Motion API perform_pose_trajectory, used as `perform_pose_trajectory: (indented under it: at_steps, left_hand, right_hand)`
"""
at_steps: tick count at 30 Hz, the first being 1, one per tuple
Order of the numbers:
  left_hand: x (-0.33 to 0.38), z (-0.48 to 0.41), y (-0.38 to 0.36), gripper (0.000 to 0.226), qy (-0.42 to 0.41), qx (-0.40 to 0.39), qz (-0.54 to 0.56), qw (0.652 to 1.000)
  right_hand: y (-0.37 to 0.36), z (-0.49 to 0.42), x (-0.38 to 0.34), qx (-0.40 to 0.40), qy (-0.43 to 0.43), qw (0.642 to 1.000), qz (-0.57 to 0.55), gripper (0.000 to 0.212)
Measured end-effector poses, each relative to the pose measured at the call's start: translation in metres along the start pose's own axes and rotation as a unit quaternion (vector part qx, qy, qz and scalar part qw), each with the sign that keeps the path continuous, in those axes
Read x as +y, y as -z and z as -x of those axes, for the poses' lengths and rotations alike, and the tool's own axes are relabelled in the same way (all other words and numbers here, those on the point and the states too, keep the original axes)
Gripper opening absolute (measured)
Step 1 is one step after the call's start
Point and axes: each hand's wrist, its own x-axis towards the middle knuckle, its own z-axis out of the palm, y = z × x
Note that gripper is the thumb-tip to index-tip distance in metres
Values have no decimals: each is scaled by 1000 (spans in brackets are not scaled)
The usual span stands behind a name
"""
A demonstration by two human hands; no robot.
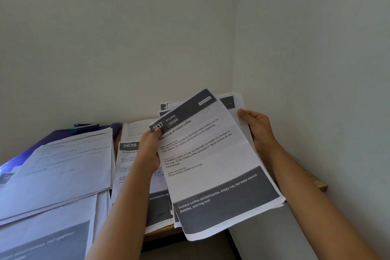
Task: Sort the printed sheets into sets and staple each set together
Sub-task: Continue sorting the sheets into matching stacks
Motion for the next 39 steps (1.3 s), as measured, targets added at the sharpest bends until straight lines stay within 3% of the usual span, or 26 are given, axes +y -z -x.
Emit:
perform_pose_trajectory:
  at_steps: [3,9,14,18,26,30,34,39]
  left_hand:
    - [0,1,0,13,-2,-4,-1,1000]
    - [-1,1,0,13,-22,-4,-19,1000]
    - [-1,3,0,11,-20,-1,-21,1000]
    - [-1,5,0,9,-19,-4,-18,1000]
    - [-1,6,2,11,-13,0,-32,999]
    - [-2,5,3,12,-14,0,-38,999]
    - [-1,3,2,12,-15,2,-45,999]
    - [-2,2,2,12,-10,4,-48,999]
  right_hand:
    - [0,0,0,-27,3,1000,-4,6]
    - [5,-6,4,-21,14,999,25,16]
    - [2,-7,5,-21,27,999,30,39]
    - [1,-14,8,9,42,999,28,26]
    - [0,-32,-9,9,76,997,18,30]
    - [2,-36,-23,7,136,988,77,31]
    - [4,-44,-46,-10,206,969,133,49]
    - [4,-61,-87,32,297,940,168,54]
